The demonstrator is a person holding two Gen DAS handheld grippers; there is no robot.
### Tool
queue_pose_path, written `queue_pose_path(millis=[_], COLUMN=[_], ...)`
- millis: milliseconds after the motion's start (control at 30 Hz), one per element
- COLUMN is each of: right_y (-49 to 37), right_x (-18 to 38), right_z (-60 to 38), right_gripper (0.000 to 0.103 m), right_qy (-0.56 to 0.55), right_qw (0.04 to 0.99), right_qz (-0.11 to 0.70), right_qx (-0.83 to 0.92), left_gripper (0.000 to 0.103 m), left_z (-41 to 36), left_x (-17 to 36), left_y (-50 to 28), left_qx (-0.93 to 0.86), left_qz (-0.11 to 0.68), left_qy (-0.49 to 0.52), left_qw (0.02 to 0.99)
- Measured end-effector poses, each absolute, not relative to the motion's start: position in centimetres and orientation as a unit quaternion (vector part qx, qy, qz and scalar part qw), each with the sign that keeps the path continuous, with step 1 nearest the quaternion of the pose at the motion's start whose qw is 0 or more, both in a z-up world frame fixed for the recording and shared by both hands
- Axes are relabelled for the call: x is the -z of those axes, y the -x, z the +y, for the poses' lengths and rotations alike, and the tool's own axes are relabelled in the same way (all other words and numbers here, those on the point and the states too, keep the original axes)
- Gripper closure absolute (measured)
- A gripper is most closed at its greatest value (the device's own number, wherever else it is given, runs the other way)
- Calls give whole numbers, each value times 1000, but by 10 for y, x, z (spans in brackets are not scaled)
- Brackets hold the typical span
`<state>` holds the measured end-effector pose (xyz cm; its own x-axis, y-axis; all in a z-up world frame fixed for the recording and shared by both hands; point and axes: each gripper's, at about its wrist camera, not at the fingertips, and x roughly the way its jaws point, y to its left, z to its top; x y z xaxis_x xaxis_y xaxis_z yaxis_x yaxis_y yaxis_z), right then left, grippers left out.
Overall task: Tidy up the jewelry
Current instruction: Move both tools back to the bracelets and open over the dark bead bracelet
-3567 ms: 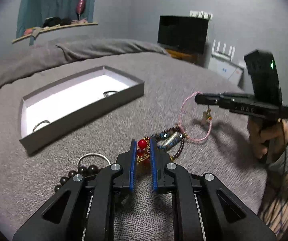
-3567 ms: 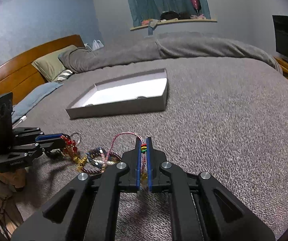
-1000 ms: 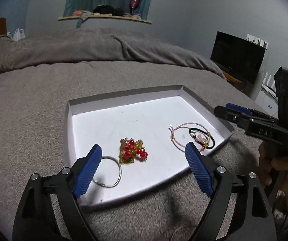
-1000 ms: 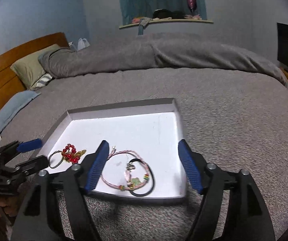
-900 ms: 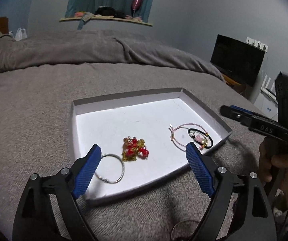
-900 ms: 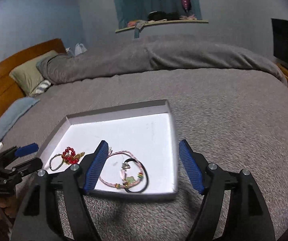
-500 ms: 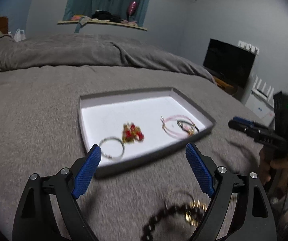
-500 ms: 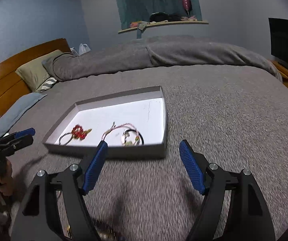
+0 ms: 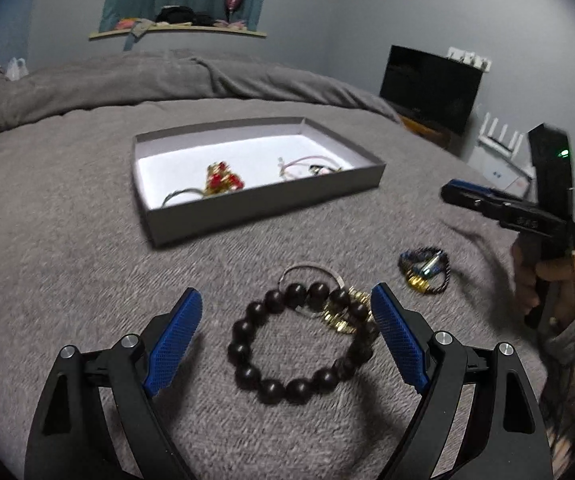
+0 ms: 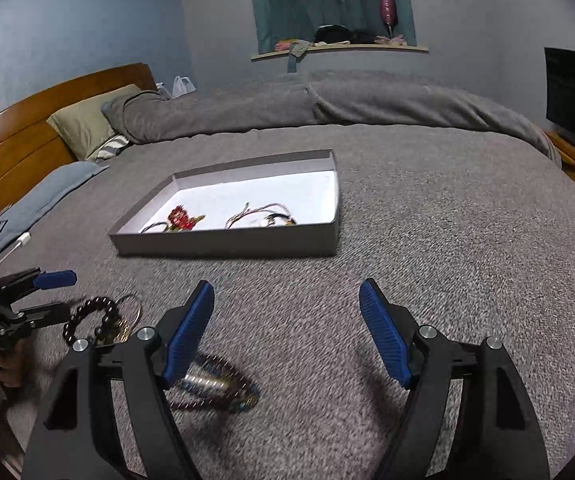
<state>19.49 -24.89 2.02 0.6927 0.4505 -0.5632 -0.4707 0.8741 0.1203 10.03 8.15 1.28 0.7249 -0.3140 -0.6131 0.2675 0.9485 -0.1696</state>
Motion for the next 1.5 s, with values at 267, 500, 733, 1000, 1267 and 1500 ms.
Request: queue_pose_path(millis=[267, 500, 733, 1000, 1267, 1500], right_y=[-189, -181, -176, -169, -172, -182], right_x=[-11, 0, 3, 9, 17, 11], right_z=[-254, -259, -254, -238, -231, -250], right_gripper=[29, 29, 30, 66, 96, 98], right_qy=[19, 34, 44, 69, 91, 80], right_qw=[915, 904, 895, 876, 871, 893], right_qz=[314, 330, 335, 352, 368, 347], right_qx=[-254, -270, -291, -321, -314, -274], left_gripper=[38, 47, 78, 88, 88, 88], left_z=[101, 97, 90, 99, 117, 113], left_x=[2, 12, 19, 1, 4, 13], left_y=[-110, -119, -124, -117, -121, -124], left_qx=[138, 132, 121, 96, 76, 79], left_qz=[365, 393, 414, 367, 378, 403], left_qy=[80, 70, 48, 47, 70, 63], left_qw=[917, 907, 901, 924, 920, 910])
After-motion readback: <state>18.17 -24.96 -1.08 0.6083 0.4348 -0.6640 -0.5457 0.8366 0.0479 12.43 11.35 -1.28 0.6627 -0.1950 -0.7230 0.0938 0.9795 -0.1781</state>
